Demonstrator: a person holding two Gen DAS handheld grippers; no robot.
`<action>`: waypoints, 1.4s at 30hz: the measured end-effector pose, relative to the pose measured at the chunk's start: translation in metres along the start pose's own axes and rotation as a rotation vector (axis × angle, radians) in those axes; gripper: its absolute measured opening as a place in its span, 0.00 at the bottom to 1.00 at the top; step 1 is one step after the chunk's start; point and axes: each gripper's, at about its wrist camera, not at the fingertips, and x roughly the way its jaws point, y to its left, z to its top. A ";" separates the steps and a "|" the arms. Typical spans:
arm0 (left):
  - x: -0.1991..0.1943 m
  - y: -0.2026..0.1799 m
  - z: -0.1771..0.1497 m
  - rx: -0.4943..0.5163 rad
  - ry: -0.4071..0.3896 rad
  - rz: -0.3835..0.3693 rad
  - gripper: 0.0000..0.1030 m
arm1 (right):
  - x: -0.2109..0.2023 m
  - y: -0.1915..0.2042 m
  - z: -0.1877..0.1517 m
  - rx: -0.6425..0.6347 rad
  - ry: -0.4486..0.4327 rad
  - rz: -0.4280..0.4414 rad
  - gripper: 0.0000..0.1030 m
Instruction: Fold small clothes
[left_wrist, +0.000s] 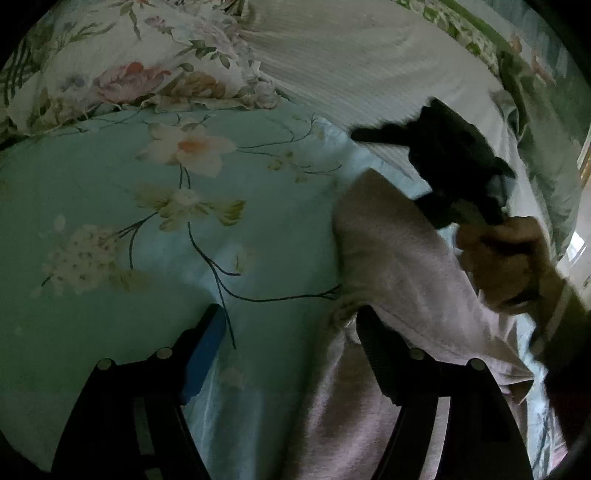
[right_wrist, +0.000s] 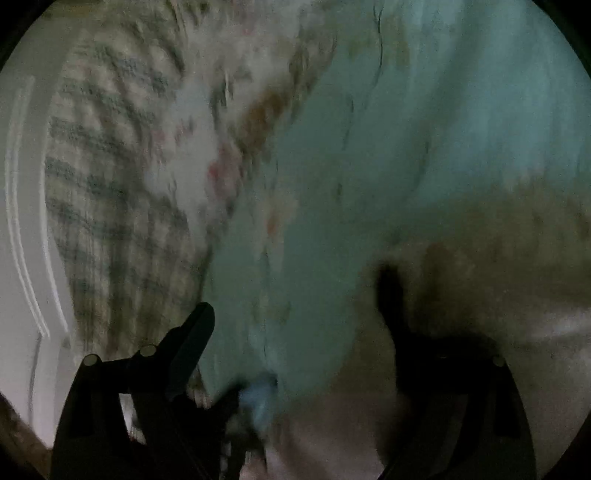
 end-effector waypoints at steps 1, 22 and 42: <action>-0.001 0.001 0.000 -0.004 -0.004 -0.014 0.72 | -0.007 -0.006 0.000 0.030 -0.092 0.027 0.87; -0.007 -0.028 0.017 0.081 0.080 -0.006 0.75 | -0.321 -0.035 -0.331 0.341 -0.851 -0.672 0.68; 0.048 -0.052 0.017 0.299 0.132 0.226 0.78 | -0.295 -0.037 -0.344 0.197 -0.636 -1.043 0.11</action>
